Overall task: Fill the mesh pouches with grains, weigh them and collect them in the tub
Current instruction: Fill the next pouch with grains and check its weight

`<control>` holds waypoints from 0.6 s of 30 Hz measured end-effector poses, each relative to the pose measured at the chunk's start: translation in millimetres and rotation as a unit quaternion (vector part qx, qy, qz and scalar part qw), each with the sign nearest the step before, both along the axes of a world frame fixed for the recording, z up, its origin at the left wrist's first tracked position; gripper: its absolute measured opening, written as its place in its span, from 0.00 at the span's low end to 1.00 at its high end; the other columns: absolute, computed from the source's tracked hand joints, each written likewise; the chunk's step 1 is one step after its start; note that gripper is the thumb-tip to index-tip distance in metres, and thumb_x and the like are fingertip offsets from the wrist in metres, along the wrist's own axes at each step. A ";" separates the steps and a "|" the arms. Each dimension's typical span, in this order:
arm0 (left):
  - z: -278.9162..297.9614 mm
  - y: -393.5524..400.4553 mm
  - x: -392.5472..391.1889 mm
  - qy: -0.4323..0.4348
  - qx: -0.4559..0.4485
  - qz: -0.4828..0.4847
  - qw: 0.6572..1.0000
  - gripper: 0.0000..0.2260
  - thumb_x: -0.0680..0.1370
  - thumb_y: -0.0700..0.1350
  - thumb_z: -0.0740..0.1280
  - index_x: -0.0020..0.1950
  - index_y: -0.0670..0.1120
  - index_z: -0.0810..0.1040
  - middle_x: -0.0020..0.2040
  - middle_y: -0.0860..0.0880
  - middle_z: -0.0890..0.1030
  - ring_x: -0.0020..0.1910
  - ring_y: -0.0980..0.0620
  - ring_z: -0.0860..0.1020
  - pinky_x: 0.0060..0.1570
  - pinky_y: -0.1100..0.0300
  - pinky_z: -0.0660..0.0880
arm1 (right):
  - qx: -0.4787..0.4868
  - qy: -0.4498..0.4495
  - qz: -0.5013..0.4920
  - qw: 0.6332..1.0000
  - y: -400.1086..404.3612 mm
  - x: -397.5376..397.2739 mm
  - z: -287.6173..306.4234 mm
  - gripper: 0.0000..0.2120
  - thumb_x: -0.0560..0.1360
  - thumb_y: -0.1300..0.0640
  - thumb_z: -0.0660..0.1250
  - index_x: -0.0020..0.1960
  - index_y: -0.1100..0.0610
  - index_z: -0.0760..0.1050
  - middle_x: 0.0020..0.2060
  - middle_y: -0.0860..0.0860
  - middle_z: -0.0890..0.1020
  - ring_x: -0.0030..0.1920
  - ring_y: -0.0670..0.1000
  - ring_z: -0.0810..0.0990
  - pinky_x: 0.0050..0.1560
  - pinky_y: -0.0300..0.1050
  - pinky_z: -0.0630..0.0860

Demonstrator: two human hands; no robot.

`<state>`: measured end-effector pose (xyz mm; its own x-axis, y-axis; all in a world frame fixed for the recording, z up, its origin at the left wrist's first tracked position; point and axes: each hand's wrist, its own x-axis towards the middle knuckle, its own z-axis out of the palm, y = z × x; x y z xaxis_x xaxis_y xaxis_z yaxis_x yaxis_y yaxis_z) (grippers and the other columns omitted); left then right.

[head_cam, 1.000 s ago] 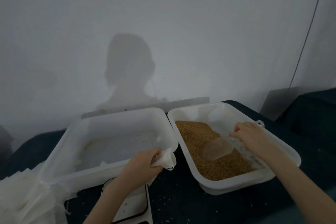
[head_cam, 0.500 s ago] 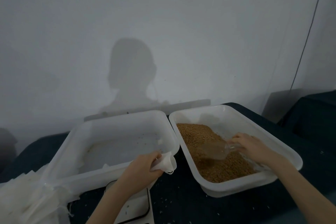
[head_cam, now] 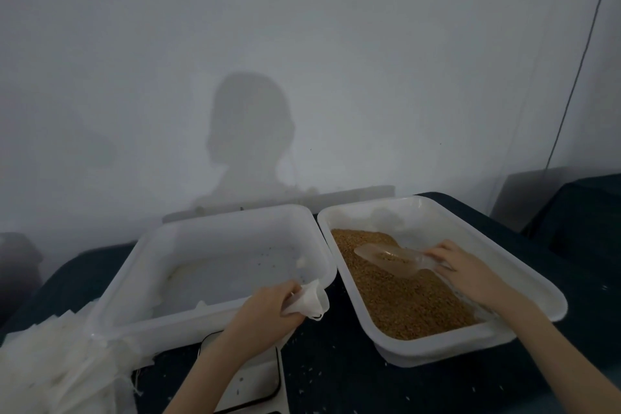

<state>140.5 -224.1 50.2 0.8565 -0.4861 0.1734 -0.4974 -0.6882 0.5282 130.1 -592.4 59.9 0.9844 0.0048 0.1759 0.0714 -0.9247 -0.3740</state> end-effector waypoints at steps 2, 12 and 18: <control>0.5 1.7 -0.9 0.004 -0.013 0.005 1.000 0.06 0.75 0.52 0.66 0.46 0.51 0.74 0.38 0.51 0.80 0.38 0.52 0.78 0.38 0.58 0.72 | 0.025 -0.014 0.016 0.999 7.4 -1.0 2.5 0.15 0.80 0.60 0.60 0.66 0.51 0.73 0.53 0.48 0.73 0.52 0.46 0.76 0.56 0.45 0.74; 7.3 22.7 -3.7 0.020 -0.067 0.043 0.997 0.05 0.75 0.52 0.67 0.49 0.58 0.72 0.41 0.55 0.79 0.39 0.61 0.77 0.37 0.69 0.70 | 0.151 -0.008 0.204 0.967 66.0 -5.0 40.2 0.21 0.78 0.65 0.63 0.58 0.39 0.73 0.53 0.42 0.75 0.54 0.35 0.73 0.55 0.28 0.70; 7.3 37.4 0.9 -0.014 -0.054 0.058 0.997 0.10 0.75 0.53 0.68 0.53 0.57 0.72 0.42 0.59 0.79 0.40 0.65 0.77 0.36 0.72 0.70 | 0.080 0.026 0.217 0.973 86.0 -4.3 47.1 0.18 0.78 0.61 0.64 0.60 0.41 0.73 0.55 0.43 0.74 0.57 0.39 0.72 0.62 0.41 0.71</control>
<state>141.4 -186.6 57.5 0.8999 -0.3612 0.2444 -0.4337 -0.6823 0.5886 125.7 -506.4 107.0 0.9036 0.3979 0.1588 0.4187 -0.7418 -0.5238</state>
